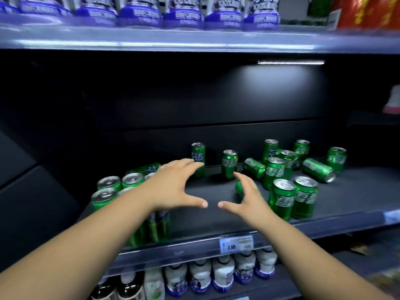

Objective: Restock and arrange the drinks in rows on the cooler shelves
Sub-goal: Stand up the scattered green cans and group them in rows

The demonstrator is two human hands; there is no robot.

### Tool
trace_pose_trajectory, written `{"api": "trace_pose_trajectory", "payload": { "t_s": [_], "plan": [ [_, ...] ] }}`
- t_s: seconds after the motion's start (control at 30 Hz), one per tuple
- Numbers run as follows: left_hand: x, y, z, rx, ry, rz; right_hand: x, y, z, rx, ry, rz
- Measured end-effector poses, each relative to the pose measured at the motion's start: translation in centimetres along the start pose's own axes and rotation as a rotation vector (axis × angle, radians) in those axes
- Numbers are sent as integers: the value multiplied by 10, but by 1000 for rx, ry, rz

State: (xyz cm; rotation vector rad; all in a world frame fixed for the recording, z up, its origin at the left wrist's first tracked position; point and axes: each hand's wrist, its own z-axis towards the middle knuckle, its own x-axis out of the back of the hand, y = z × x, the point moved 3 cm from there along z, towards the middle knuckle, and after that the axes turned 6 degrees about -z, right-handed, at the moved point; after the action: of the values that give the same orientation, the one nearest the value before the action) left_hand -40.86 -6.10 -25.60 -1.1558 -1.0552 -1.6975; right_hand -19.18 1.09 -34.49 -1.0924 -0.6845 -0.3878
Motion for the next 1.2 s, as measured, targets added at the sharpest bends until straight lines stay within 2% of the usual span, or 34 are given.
{"api": "trace_pose_trajectory", "payload": {
  "t_s": [0.13, 0.3, 0.47, 0.7, 0.87, 1.03, 1.2],
  "plan": [
    [-45, 40, 35, 2, -69, -50, 22, 40, -8, -46, 11, -55],
    [-112, 79, 63, 97, -203, -264, 34, 65, -15, 93, -114, -151],
    [-134, 90, 72, 210, -189, -317, 52, 82, -11, 141, -175, -161],
    [-112, 82, 69, 344, -101, -276, 57, 111, 1, -29, -156, -164],
    [-67, 64, 66, 334, -110, -149, 39, 102, 11, -76, -142, -221],
    [-18, 33, 72, 325, -105, -99, 25, 96, 31, -98, -111, -62],
    [16, -19, 93, 354, -110, -35, 16, 77, 53, -38, -39, 83]
  ]
}}
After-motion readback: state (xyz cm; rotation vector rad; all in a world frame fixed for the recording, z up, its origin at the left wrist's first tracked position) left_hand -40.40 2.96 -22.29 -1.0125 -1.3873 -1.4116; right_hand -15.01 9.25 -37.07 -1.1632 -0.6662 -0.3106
